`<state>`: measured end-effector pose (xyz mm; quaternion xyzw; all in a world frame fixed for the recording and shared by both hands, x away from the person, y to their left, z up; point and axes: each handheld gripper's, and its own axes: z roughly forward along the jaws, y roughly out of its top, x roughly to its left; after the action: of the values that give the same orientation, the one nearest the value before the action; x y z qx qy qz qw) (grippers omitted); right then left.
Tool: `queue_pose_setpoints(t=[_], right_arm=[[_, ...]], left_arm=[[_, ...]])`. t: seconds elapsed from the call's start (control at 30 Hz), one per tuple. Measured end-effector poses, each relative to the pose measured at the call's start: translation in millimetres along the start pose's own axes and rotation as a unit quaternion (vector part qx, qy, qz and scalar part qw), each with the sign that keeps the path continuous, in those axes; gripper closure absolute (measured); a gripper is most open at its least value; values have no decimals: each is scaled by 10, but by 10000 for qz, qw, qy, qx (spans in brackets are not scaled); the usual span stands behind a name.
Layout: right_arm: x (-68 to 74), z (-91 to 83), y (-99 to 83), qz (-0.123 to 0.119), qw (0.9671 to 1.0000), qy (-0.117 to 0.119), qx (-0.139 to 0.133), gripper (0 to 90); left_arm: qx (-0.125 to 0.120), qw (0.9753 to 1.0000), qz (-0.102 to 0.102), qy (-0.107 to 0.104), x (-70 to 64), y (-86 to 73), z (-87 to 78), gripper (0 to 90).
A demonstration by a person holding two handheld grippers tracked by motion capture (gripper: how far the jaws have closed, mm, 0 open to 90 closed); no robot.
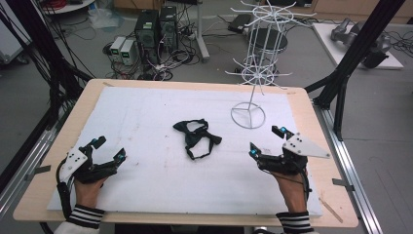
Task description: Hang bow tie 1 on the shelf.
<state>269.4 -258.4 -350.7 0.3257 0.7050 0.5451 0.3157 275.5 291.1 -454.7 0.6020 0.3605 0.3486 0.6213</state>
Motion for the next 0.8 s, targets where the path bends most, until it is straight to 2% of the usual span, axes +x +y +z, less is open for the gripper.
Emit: queue_pose_setpoints(t=[0.07, 0.2, 0.33, 0.4, 0.57, 0.77, 0.8], right_arm=[[16, 22, 38, -22, 10000, 46, 24, 109], [96, 147, 201, -155, 9991, 326, 203, 109], [131, 228, 272, -214, 9983, 459, 283, 109], [160, 294, 324, -323, 9974, 556, 331, 109], [215, 345, 401, -408, 9956, 721, 427, 109], [237, 435, 463, -486, 9938, 807, 585, 109], [249, 456, 475, -430, 9936, 836, 628, 109]], left_arm=[[2, 10000, 4, -3, 0, 0, 0, 128], [0, 10000, 4, 2, -1, 0, 0, 128], [-2, 10000, 8, 1, -2, 0, -2, 128], [0, 10000, 10, 1, -1, 0, -3, 128], [1, 10000, 21, 27, -4, 1, -9, 128], [39, 10000, -9, 20, 6, 3, -5, 128], [14, 10000, -38, 16, 6, 2, -3, 128]])
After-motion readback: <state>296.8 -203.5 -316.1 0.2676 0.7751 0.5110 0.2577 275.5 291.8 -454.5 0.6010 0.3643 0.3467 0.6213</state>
